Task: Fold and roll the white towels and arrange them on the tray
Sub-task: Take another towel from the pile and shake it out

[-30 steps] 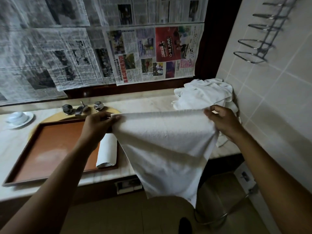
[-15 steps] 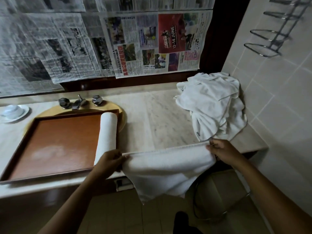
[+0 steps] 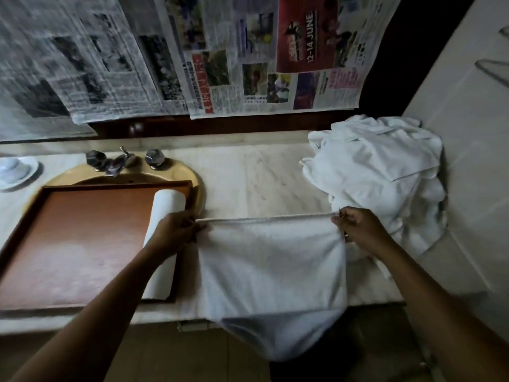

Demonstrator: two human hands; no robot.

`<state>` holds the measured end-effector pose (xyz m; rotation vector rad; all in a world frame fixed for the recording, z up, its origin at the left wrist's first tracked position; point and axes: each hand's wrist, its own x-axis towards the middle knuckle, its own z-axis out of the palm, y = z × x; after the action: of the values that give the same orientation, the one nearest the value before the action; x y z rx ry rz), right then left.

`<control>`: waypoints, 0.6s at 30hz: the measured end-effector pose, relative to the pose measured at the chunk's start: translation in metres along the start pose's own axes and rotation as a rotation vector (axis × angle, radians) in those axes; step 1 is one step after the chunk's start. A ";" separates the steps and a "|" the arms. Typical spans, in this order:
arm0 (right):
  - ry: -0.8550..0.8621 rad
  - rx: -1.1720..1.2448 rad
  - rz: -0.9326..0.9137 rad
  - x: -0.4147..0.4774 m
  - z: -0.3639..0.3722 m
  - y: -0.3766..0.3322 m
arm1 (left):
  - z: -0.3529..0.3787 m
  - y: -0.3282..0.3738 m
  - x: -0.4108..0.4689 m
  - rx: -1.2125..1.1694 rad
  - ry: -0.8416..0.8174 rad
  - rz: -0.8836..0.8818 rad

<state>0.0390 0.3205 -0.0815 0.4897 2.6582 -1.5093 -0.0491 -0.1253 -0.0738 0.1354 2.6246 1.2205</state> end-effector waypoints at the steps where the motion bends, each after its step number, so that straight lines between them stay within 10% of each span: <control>1: 0.011 -0.016 -0.030 0.022 0.000 -0.006 | -0.003 0.003 0.023 -0.014 0.041 -0.001; 18: 0.151 -0.264 -0.128 0.308 0.009 -0.047 | -0.010 0.052 0.277 0.009 0.328 -0.075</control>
<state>-0.2681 0.3673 -0.1066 0.4383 2.9992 -1.1628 -0.3202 -0.0479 -0.0778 -0.1764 2.8788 1.3015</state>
